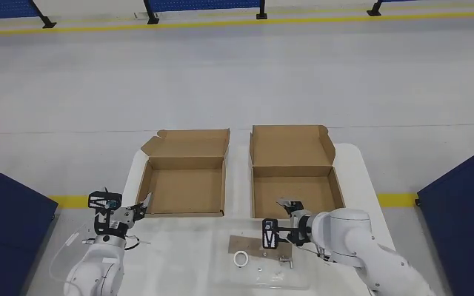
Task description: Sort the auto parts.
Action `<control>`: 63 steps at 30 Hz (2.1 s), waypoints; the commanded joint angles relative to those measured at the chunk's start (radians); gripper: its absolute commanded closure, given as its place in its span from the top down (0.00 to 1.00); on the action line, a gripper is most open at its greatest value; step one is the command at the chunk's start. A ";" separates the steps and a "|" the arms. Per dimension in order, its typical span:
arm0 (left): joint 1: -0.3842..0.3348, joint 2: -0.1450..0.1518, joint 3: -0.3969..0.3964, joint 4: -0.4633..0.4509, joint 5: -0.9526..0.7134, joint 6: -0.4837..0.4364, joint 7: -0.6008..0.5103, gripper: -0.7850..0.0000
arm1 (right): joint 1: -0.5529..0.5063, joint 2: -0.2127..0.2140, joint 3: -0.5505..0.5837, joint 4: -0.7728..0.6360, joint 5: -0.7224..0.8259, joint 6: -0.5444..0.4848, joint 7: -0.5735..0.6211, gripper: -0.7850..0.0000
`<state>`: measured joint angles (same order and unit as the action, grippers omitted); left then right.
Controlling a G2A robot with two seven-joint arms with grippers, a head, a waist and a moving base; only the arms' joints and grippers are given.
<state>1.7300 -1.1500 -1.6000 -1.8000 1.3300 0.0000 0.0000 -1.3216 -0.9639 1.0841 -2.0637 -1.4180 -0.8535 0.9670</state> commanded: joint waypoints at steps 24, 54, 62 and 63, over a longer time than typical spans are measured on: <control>0.000 0.000 0.000 0.000 0.000 0.000 0.000 1.00 | 0.408 0.126 -0.450 0.094 0.480 0.230 0.230 1.00; 0.000 0.000 0.000 0.000 0.000 0.000 0.000 1.00 | 0.593 0.063 -0.746 0.233 0.659 0.412 0.411 1.00; 0.000 0.000 0.000 0.000 0.000 0.000 0.000 1.00 | 0.597 0.060 -0.752 0.240 0.661 0.408 0.408 1.00; 0.000 0.000 0.000 0.000 0.000 0.000 0.000 1.00 | 0.597 0.060 -0.752 0.240 0.661 0.408 0.408 1.00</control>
<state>1.7300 -1.1500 -1.6000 -1.8000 1.3300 0.0000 0.0000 -0.7250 -0.9038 0.3317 -1.8239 -0.7566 -0.4453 1.3748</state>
